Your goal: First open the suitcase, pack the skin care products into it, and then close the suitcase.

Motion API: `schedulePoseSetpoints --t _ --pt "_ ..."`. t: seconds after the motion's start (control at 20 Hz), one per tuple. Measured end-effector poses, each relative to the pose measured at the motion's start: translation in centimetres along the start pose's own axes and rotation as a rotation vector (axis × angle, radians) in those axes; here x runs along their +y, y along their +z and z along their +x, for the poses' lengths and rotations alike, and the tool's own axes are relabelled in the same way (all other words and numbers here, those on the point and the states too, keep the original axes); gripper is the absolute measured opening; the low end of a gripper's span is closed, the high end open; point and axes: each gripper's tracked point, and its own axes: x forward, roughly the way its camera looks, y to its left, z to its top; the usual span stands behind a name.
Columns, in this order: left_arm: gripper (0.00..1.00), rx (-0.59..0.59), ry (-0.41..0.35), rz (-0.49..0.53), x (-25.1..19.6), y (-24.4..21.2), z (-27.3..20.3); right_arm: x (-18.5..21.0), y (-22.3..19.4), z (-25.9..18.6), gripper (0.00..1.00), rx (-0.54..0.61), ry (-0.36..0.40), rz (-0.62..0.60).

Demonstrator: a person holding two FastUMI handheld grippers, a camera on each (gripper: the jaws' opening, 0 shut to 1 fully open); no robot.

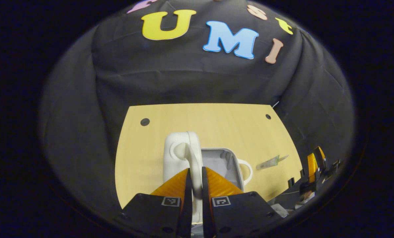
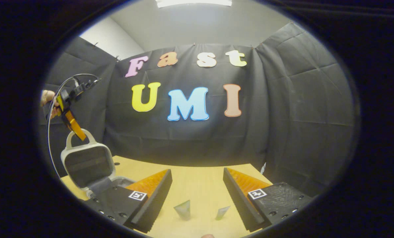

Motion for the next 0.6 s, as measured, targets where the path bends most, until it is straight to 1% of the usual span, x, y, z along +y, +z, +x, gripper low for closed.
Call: schedulePoseSetpoints --t 0.15,0.3,0.45,0.5,0.55,0.6 --pt "0.20 0.018 0.034 -0.059 8.6 -1.6 0.6 1.1 0.6 -0.5 0.95 0.005 -0.067 -0.009" --pt "0.21 0.040 0.104 -0.090 17.8 -3.7 2.7 2.6 1.2 -0.8 0.95 0.018 -0.095 -0.036" --pt "0.20 0.119 0.148 -0.172 25.8 -7.7 5.5 3.9 0.6 -0.6 0.94 0.056 -0.107 -0.057" --pt "0.21 0.161 0.186 -0.189 28.5 -9.7 6.6 4.4 0.6 -0.4 0.94 0.066 -0.108 -0.062" --pt "0.21 0.178 0.224 -0.178 31.4 -11.1 7.3 4.8 0.4 -0.2 0.94 0.078 -0.110 -0.064" --pt "0.22 0.191 0.245 -0.170 33.7 -13.0 8.7 5.4 0.3 -0.1 0.94 0.089 -0.109 -0.063"
